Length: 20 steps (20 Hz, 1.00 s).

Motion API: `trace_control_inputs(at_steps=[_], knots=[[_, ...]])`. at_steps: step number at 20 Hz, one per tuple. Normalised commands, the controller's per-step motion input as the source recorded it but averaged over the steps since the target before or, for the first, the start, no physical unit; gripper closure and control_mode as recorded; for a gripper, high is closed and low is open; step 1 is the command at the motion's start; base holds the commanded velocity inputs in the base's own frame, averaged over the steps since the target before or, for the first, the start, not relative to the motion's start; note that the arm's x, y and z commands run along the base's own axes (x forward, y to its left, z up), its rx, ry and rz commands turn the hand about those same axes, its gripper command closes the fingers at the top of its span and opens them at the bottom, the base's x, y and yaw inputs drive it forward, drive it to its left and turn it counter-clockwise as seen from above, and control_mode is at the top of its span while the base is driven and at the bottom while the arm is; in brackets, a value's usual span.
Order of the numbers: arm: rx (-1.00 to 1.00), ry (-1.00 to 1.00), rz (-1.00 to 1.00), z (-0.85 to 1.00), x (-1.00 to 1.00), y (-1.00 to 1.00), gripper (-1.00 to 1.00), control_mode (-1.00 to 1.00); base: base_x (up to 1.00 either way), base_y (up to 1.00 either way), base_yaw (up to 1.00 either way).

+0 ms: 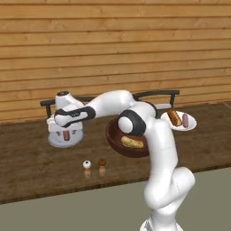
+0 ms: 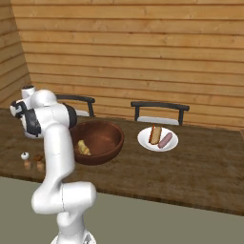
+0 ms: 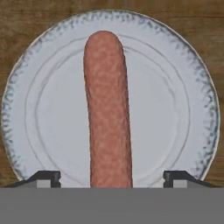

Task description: Place one bun and one sausage from the bowl on each plate.

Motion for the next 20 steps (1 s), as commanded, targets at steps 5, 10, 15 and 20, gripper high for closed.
trace_control_inputs(at_steps=[5, 10, 15, 20], knots=[[0.0, -0.01, -0.03, 0.58, -0.51, -0.7, -1.0, -1.0, 0.0, 0.0, 0.0], [0.0, -0.01, 0.0, 0.55, -0.86, -0.91, -1.0, -1.0, 0.0, 0.0, 0.0], [0.0, 0.02, -0.01, 0.49, -0.68, -1.0, -1.0, -1.0, 0.0, 0.0, 0.0], [0.0, 0.09, -0.01, 0.37, -0.47, -0.97, -1.0, -1.0, 0.0, 0.0, 0.0]])
